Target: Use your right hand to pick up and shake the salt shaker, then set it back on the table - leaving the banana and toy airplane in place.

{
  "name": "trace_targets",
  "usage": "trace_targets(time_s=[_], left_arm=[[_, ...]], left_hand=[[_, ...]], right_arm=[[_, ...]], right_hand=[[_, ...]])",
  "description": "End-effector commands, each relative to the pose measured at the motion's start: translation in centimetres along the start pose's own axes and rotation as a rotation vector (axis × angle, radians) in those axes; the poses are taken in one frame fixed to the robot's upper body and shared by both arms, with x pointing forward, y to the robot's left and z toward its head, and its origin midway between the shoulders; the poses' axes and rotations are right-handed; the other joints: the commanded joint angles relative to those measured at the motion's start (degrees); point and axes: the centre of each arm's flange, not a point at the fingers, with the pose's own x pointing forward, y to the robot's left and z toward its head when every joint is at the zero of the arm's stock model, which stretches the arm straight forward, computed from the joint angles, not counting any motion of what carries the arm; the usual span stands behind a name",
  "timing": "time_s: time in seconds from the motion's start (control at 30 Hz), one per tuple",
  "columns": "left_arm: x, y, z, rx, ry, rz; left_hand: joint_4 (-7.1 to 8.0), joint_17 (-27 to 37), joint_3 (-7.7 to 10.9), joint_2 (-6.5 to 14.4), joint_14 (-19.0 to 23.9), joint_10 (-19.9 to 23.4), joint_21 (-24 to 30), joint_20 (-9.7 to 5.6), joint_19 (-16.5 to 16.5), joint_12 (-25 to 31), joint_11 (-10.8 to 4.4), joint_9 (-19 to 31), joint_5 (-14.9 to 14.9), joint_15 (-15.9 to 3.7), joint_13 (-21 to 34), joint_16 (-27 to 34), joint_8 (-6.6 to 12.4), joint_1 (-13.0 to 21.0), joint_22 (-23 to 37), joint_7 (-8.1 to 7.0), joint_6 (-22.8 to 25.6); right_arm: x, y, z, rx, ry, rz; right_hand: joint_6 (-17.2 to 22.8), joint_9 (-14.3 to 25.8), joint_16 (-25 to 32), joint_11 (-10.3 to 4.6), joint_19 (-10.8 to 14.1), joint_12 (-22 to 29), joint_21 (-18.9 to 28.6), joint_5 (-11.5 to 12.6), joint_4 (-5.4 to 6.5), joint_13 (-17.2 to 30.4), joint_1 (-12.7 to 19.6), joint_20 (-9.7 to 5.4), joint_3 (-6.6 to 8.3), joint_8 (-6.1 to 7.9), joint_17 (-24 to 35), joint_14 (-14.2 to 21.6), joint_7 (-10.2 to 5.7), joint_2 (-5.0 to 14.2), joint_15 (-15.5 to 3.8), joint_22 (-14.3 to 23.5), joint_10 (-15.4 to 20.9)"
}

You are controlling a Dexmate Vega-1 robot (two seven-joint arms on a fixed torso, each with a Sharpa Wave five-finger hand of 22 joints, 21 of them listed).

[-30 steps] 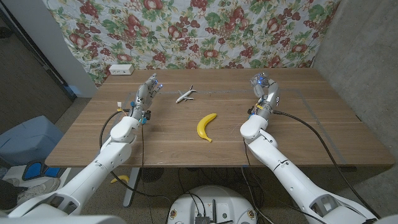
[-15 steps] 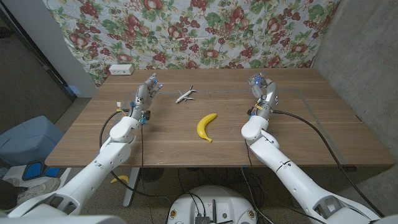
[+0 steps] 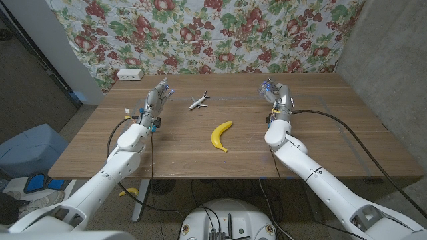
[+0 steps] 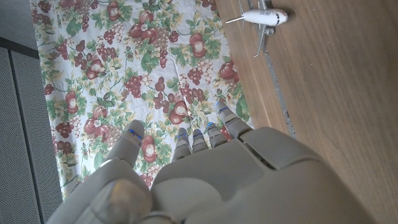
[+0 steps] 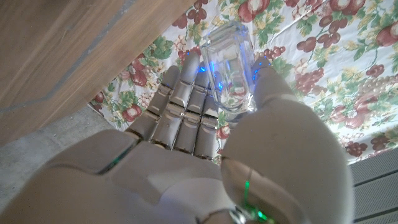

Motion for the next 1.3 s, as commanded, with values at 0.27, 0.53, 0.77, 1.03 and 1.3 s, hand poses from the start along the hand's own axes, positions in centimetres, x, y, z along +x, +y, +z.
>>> trace_targets(time_s=[0.27,0.53,0.77,1.03,1.3], left_arm=[[0.3,0.0,-0.2,-0.002,0.006,0.006],[0.4,-0.1,-0.2,0.0,0.007,0.006],[0.5,-0.2,-0.2,0.0,0.008,0.006],[0.4,-0.2,-0.3,0.001,0.01,0.006],[0.3,-0.3,-0.3,0.0,0.011,0.005]], left_hand=[[-0.05,0.06,0.31,2.57,0.3,0.25,-0.05,0.0,0.67,-0.01,0.02,0.24,0.01,-0.82,0.22,0.05,0.0,-0.53,0.24,0.0,0.29],[-0.07,0.07,0.29,2.51,0.31,0.24,-0.04,-0.03,0.68,-0.01,0.01,0.24,0.0,-0.88,0.22,0.05,-0.01,-0.54,0.24,-0.12,0.26],[-0.07,0.07,0.28,2.52,0.23,0.24,-0.06,-0.01,0.64,-0.01,0.02,0.24,0.0,-0.93,0.22,0.03,-0.01,-0.54,0.24,-0.07,0.26],[-0.09,0.07,0.22,2.49,0.17,0.21,-0.07,-0.07,0.61,-0.02,0.01,0.24,-0.01,-0.93,0.22,0.01,-0.03,-0.54,0.24,-0.1,0.22],[-0.13,0.07,0.17,2.42,0.19,0.22,-0.07,-0.08,0.6,-0.01,-0.01,0.24,-0.03,-0.9,0.22,0.03,0.0,-0.55,0.24,-0.14,0.28]], right_arm=[[0.9,1.0,0.4,-0.109,0.003,0.113],[0.8,1.5,0.4,-0.143,-0.008,0.115],[0.5,2.2,0.5,-0.206,-0.032,0.106],[0.2,3.2,0.5,-0.303,-0.057,0.095],[-0.1,3.8,0.5,-0.351,-0.077,0.104]], right_hand=[[6.46,0.23,-0.27,-7.91,-0.1,-0.17,0.57,-0.04,2.06,-0.05,6.91,-4.3,2.41,0.18,-0.03,0.29,-6.28,6.59,-6.24,0.17,7.77],[6.46,0.23,-0.37,-7.88,-0.12,-0.28,0.7,-0.11,2.07,-0.09,6.97,-4.31,2.41,0.12,-0.03,0.33,-6.31,6.58,-6.22,0.16,7.83],[6.48,0.22,-0.44,-7.92,-0.15,-0.37,0.83,-0.18,2.06,-0.04,7.02,-4.36,2.4,0.06,0.04,0.4,-6.39,6.5,-6.25,0.14,7.83],[6.53,0.21,-0.62,-8.06,-0.19,-0.44,0.99,-0.23,2.15,0.07,6.99,-4.36,2.39,0.0,-0.01,0.43,-6.58,6.53,-6.2,0.13,7.85],[6.57,0.21,-0.7,-8.2,-0.21,-0.55,1.12,-0.26,2.16,0.06,7.04,-4.4,2.39,-0.05,0.01,0.54,-6.61,6.53,-6.24,0.11,7.93]])
